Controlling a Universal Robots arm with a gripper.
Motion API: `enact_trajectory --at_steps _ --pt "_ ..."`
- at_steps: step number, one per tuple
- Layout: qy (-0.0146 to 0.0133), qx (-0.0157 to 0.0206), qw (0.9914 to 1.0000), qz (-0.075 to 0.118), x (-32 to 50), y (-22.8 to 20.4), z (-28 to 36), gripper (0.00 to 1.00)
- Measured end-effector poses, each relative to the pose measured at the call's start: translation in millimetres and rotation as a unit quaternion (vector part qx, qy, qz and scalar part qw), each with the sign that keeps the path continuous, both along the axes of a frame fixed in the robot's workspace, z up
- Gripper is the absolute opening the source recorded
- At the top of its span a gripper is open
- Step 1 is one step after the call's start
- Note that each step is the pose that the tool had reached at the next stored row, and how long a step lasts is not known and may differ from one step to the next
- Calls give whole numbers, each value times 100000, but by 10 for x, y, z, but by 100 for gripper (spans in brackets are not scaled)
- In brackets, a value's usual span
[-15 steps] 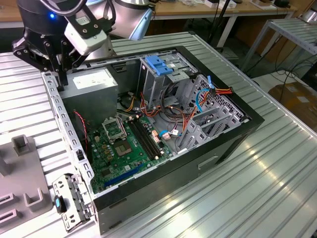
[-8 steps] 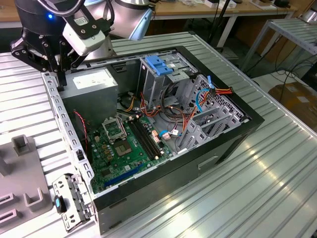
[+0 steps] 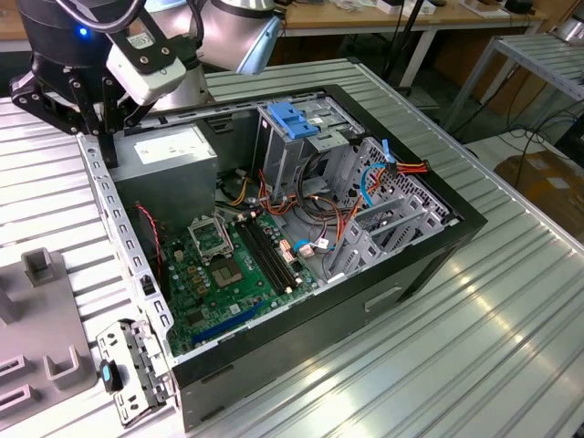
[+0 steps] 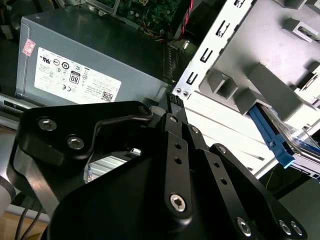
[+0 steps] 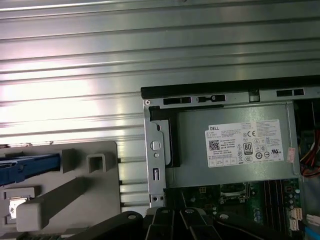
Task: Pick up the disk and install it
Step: 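Reach for the disk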
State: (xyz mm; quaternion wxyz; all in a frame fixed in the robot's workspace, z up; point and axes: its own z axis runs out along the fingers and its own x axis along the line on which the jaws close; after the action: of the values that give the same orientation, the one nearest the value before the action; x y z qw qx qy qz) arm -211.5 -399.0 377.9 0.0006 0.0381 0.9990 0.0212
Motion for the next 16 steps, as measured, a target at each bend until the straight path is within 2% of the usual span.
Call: enact_trajectory --at_steps 5,9,16 --pt "11 2 100000 5 -90 0 -2 11" --pt "8 5 100000 -2 -207 4 -3 11" --pt "10 20 100000 2 -244 4 -3 11"
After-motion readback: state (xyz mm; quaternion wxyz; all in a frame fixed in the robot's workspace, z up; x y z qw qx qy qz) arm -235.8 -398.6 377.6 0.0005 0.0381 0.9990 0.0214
